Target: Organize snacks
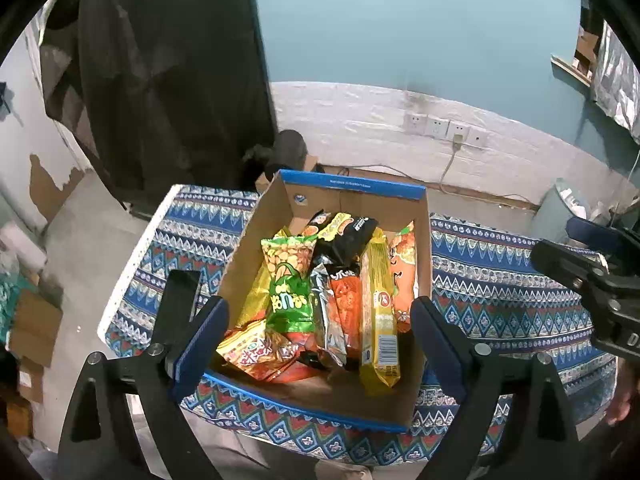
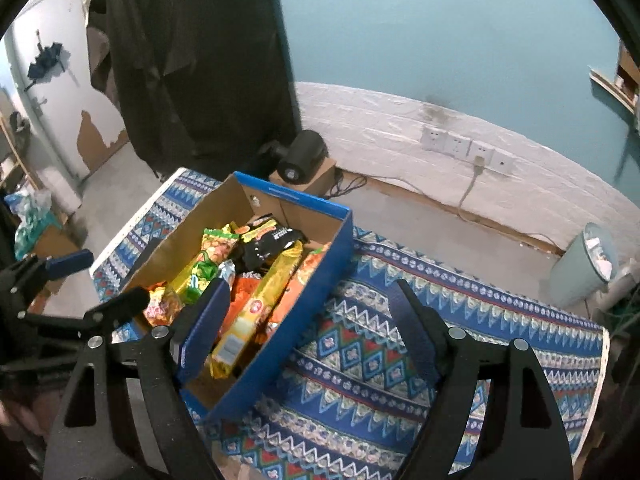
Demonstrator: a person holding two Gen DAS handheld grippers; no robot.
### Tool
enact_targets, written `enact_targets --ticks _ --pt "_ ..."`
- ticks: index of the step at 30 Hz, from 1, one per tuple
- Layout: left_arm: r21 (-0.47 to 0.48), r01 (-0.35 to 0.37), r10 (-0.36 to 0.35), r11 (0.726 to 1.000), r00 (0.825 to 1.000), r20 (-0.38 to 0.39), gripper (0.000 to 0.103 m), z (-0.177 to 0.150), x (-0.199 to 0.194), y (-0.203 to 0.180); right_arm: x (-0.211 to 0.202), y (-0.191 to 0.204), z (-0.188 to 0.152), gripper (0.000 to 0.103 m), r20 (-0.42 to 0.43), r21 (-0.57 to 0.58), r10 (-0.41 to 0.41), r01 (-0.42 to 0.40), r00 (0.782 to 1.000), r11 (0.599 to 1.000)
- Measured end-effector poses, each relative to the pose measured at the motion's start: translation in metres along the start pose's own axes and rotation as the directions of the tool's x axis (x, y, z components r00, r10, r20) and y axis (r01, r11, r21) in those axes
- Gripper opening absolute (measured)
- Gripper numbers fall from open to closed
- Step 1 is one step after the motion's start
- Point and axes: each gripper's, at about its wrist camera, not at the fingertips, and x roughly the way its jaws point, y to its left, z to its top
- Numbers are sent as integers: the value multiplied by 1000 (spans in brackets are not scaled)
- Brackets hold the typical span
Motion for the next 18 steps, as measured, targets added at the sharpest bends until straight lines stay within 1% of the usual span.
enact_targets --ticks 4,7,14,18 --pt "0 5 -5 1000 1000 5 93 0 -5 -3 -12 -3 -5 81 27 -11 -28 29 999 1000" --pt "10 -9 9 1000 1000 20 93 0 -9 -7 -18 -3 -11 81 57 -37 -54 56 997 998" --pt "43 -28 27 999 999 26 93 3 -9 -17 -11 -10 -19 81 34 -35 -41 42 999 999" --pt "55 -39 38 998 999 21 93 2 -7 -20 -11 -13 -20 81 33 -36 -49 50 998 998"
